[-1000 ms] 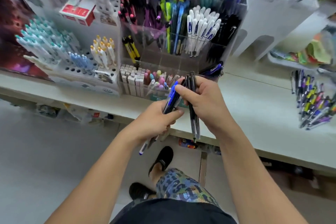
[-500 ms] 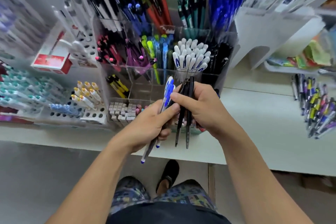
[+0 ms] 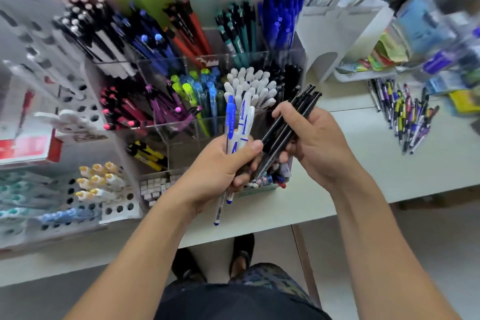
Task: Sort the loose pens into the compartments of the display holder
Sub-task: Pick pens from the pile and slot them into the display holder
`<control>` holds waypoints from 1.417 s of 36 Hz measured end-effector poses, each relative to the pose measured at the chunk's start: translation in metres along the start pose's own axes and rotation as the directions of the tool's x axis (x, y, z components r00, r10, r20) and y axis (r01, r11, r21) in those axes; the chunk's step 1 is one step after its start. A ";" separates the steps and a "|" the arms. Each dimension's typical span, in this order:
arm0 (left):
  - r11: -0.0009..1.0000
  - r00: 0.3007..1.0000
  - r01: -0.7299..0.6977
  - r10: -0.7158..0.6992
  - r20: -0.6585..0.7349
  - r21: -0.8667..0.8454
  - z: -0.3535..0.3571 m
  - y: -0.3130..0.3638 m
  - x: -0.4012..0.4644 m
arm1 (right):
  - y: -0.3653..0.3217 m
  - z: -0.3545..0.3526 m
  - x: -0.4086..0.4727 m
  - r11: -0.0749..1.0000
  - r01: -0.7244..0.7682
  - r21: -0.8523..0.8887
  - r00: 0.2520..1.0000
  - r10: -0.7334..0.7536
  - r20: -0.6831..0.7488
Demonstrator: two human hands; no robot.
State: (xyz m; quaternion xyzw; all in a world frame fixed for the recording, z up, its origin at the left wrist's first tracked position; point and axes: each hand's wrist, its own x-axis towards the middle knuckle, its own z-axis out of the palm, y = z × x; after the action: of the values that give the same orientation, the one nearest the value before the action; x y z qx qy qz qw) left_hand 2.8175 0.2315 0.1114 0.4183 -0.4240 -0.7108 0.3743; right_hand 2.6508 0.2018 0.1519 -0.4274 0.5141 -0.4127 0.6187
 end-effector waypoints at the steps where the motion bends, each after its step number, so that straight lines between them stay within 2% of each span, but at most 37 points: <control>1: 1.000 1.000 0.007 -0.007 0.001 0.010 0.000 0.000 0.001 | 0.000 0.000 -0.002 1.000 0.005 -0.017 1.000 -0.005 0.013; 3: 1.000 1.000 0.012 -0.012 -0.006 0.005 0.002 0.001 0.003 | -0.001 0.002 -0.006 0.999 0.038 -0.036 0.999 -0.038 -0.002; 6: 0.999 0.998 0.038 -0.037 -0.044 0.026 0.002 0.001 0.007 | -0.012 -0.006 -0.009 0.975 0.209 -0.073 0.960 -0.219 -0.174; 7: 0.998 0.997 0.061 -0.060 -0.046 0.032 0.000 0.002 0.007 | -0.019 -0.013 -0.009 0.952 0.295 -0.079 0.917 -0.305 -0.258; 9: 0.996 0.995 0.094 -0.094 -0.016 -0.003 -0.004 0.004 0.007 | -0.036 -0.028 -0.006 0.883 0.458 -0.103 0.785 -0.456 -0.421; 11: 0.993 0.994 0.105 -0.103 0.035 -0.047 -0.007 0.007 0.005 | -0.049 -0.038 0.002 0.824 0.552 -0.130 0.678 -0.533 -0.506; 12: 0.993 0.993 0.102 -0.099 0.060 -0.062 -0.008 0.007 0.004 | -0.053 -0.039 0.008 0.813 0.564 -0.144 0.658 -0.548 -0.517; 16: 0.994 0.993 0.063 -0.055 0.102 -0.086 -0.009 0.003 0.002 | -0.047 -0.033 0.033 0.838 0.470 -0.279 0.702 -0.546 -0.457; 18: 0.995 0.995 0.059 -0.053 0.079 -0.076 -0.010 0.003 0.001 | -0.038 -0.027 0.043 0.807 0.429 -0.406 0.703 -0.580 -0.411; 22: 0.999 0.999 0.051 -0.051 -0.004 -0.003 -0.015 0.001 -0.003 | -0.021 -0.018 0.054 0.662 0.360 -0.657 0.703 -0.655 -0.276; 25: 0.998 0.998 0.046 -0.044 -0.053 0.038 -0.018 0.000 -0.006 | -0.019 -0.016 0.061 0.532 0.288 -0.796 0.746 -0.646 -0.161; 28: 0.998 0.995 0.052 -0.048 -0.086 0.046 -0.018 -0.002 -0.007 | -0.015 -0.015 0.065 0.466 0.270 -0.842 0.765 -0.635 -0.106; 30: 0.998 0.994 0.060 -0.057 -0.094 0.028 -0.017 -0.004 -0.009 | -0.009 -0.019 0.069 0.464 0.284 -0.839 0.768 -0.634 -0.090; 32: 0.998 0.993 0.071 -0.070 -0.097 -0.001 -0.016 -0.008 -0.010 | -0.001 -0.020 0.068 0.514 0.300 -0.803 0.759 -0.639 -0.125; 34: 0.997 0.992 0.081 -0.082 -0.093 -0.021 -0.016 -0.011 -0.011 | 0.007 -0.018 0.065 0.531 0.357 -0.769 0.701 -0.696 -0.155; 35: 0.996 0.992 0.084 -0.086 -0.089 -0.028 -0.016 -0.013 -0.012 | 0.010 -0.017 0.064 0.492 0.386 -0.780 0.653 -0.744 -0.146; 38: 0.995 0.993 0.086 -0.090 -0.080 -0.056 -0.018 -0.016 -0.013 | 0.016 -0.016 0.063 0.278 0.407 -0.870 0.520 -0.854 -0.029; 39: 0.994 0.993 0.084 -0.089 -0.080 -0.064 -0.018 -0.016 -0.013 | 0.018 -0.017 0.064 0.238 0.423 -0.875 0.488 -0.873 -0.001; 46: 0.993 0.991 0.075 -0.084 -0.106 -0.091 -0.021 -0.017 -0.015 | 0.018 -0.019 0.075 0.343 0.532 -0.774 0.415 -0.903 -0.115; 51: 0.991 0.989 0.070 -0.084 -0.118 -0.116 -0.020 -0.015 -0.013 | 0.015 -0.021 0.080 0.309 0.548 -0.777 0.323 -0.935 -0.144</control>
State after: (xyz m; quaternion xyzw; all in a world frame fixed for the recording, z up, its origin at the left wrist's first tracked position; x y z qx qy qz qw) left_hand 2.8375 0.2431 0.0954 0.4556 -0.3433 -0.7203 0.3947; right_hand 2.6411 0.1285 0.1126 -0.6447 0.4933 -0.5831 -0.0334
